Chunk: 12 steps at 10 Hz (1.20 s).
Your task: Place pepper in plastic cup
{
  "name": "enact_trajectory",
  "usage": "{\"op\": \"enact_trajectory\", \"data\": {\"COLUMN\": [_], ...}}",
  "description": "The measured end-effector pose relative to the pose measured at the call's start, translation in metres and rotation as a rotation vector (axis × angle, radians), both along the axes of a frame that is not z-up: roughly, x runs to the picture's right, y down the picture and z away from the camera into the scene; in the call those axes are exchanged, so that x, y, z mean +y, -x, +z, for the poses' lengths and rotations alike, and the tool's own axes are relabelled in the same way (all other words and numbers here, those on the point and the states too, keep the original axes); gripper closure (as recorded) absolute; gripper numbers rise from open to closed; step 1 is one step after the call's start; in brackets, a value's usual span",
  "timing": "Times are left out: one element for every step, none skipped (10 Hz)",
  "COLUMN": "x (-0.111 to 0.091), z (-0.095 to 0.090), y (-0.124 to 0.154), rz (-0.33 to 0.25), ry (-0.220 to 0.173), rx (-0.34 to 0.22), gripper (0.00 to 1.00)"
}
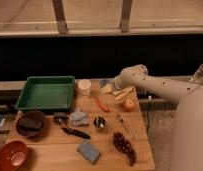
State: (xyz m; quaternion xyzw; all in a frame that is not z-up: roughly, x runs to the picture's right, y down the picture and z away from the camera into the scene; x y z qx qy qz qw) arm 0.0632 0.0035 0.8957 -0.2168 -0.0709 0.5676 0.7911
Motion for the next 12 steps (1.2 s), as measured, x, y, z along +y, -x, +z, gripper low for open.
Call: {"op": "enact_trajectory", "data": {"x": [0.004, 0.008, 0.011, 0.014, 0.019, 0.023, 0.029, 0.034, 0.042, 0.054, 0.061, 0.061], "z": [0.006, 0.013, 0.015, 0.017, 0.018, 0.018, 0.018, 0.018, 0.020, 0.020, 0.019, 0.019], "y": [0.005, 0.016, 0.025, 0.027, 0.027, 0.030, 0.035, 0.038, 0.037, 0.038, 0.043, 0.046], "rz": [-0.014, -0.036, -0.053, -0.072, -0.084, -0.095, -0.111, -0.115, -0.117, -0.117, -0.129, -0.131], "ry": [0.019, 0.039, 0.050, 0.055, 0.065, 0.071, 0.079, 0.086, 0.099, 0.123, 0.138, 0.136], "rx": [-0.005, -0.015, -0.021, -0.015, -0.005, -0.002, 0.002, 0.002, 0.003, -0.006, -0.019, -0.023], "gripper": [0.20, 0.20, 0.20, 0.20, 0.20, 0.20, 0.20, 0.20, 0.20, 0.20, 0.20, 0.20]}}
